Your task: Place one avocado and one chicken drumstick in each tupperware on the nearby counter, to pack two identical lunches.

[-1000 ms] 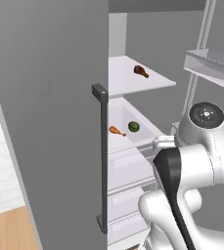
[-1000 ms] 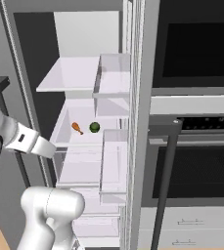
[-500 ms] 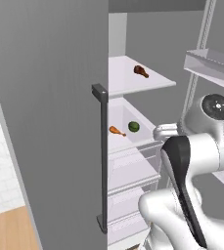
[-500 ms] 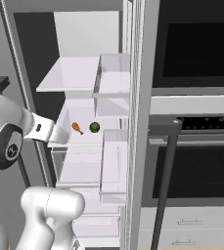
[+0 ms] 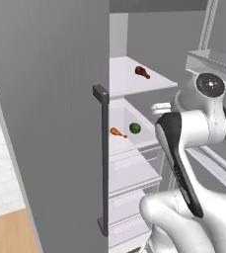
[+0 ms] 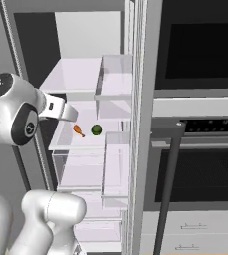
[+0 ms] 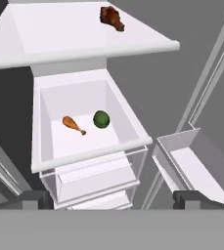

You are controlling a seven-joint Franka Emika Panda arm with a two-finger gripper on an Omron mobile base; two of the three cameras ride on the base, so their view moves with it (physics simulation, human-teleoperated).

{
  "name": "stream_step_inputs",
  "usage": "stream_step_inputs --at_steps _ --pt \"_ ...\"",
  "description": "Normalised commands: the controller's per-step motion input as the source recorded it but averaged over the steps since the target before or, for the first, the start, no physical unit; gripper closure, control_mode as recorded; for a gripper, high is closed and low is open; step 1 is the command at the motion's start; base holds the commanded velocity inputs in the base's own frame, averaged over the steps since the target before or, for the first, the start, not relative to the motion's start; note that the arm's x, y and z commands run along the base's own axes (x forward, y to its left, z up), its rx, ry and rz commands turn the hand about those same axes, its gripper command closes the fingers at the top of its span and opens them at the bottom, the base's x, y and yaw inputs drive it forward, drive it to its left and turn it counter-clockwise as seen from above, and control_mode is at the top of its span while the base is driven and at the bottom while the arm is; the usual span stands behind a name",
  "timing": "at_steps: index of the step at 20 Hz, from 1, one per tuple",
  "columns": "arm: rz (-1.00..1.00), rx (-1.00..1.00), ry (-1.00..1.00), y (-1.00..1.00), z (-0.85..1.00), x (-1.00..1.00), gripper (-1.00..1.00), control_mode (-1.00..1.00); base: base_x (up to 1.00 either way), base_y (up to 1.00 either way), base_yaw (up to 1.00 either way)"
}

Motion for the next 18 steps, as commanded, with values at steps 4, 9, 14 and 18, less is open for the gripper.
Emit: stream_step_inputs --at_steps 4,9,14,18 --pt "-0.06 0.00 0.00 0.00 0.24 0.42 -1.00 -1.00 0.00 0.00 0.00" --pt "-0.01 0.06 0.09 -0.16 0.17 0.49 -1.00 -1.00 0.00 0.00 0.00" --pt "0.00 0.07 0.03 -0.10 0.09 0.47 -1.00 -1.00 0.00 0.00 0.00" --pt "0.00 0.00 0.00 0.00 0.00 0.52 -1.00 -1.00 0.00 0.00 0.00"
